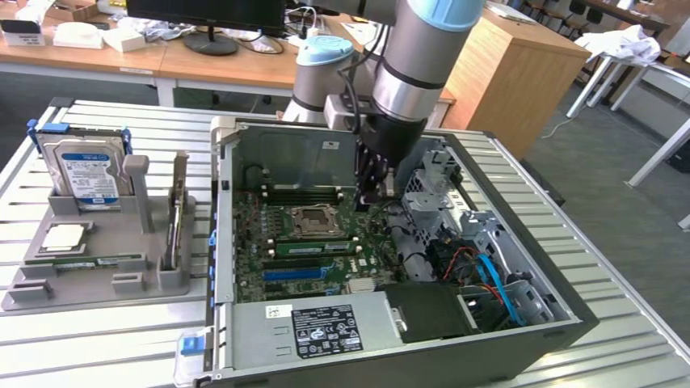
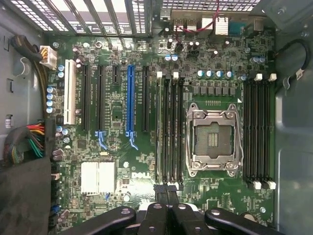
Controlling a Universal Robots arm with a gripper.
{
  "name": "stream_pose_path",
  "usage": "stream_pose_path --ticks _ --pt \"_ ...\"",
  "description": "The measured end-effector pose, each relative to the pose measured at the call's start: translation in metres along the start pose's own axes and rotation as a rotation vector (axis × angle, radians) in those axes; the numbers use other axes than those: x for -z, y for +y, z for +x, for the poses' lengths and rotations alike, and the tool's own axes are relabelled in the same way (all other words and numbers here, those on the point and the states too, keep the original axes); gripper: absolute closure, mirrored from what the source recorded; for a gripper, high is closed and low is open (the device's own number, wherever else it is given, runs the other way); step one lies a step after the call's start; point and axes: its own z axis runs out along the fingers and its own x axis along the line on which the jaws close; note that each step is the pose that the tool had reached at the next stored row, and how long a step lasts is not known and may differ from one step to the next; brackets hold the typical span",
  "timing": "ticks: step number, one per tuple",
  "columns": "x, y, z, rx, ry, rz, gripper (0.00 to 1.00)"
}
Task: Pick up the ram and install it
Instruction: 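Press down the ram until it locks into place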
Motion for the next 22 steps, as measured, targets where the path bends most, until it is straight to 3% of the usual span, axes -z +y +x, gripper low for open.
stream_pose_path --ticks 22 --pt "-0.0143 -0.0004 0.000 0.000 -0.0001 0.0000 0.90"
